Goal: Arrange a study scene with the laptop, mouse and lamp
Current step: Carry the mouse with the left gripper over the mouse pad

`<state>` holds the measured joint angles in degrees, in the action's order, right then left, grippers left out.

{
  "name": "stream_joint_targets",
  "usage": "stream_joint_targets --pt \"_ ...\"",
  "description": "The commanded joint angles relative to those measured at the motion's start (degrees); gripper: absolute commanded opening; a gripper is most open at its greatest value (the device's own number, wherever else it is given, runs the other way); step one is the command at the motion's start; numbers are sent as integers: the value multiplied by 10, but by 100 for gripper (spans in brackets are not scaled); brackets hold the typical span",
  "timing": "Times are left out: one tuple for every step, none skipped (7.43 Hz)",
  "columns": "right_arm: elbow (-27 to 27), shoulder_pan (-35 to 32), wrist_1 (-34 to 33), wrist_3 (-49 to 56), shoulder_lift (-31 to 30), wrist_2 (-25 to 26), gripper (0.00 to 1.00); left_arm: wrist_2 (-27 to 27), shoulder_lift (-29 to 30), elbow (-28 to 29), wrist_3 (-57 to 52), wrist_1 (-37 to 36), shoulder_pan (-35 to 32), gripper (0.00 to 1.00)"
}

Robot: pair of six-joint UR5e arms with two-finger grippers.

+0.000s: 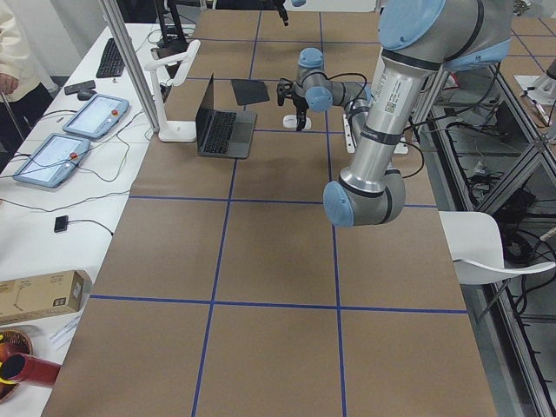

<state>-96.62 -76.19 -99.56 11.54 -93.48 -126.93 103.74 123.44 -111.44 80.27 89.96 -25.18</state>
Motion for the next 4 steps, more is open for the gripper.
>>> stream_joint_targets --pt "-1 -3 0 -9 4 -3 100 -24 70 74 10 1 1 0" --pt "-3 -2 1 -19 6 -2 100 -30 114 112 20 4 1 0" --pt "-1 -2 0 -20 7 -2 100 -42 161 163 29 10 1 0" --pt "-1 -3 1 -19 5 -2 100 -49 202 217 38 25 3 0"
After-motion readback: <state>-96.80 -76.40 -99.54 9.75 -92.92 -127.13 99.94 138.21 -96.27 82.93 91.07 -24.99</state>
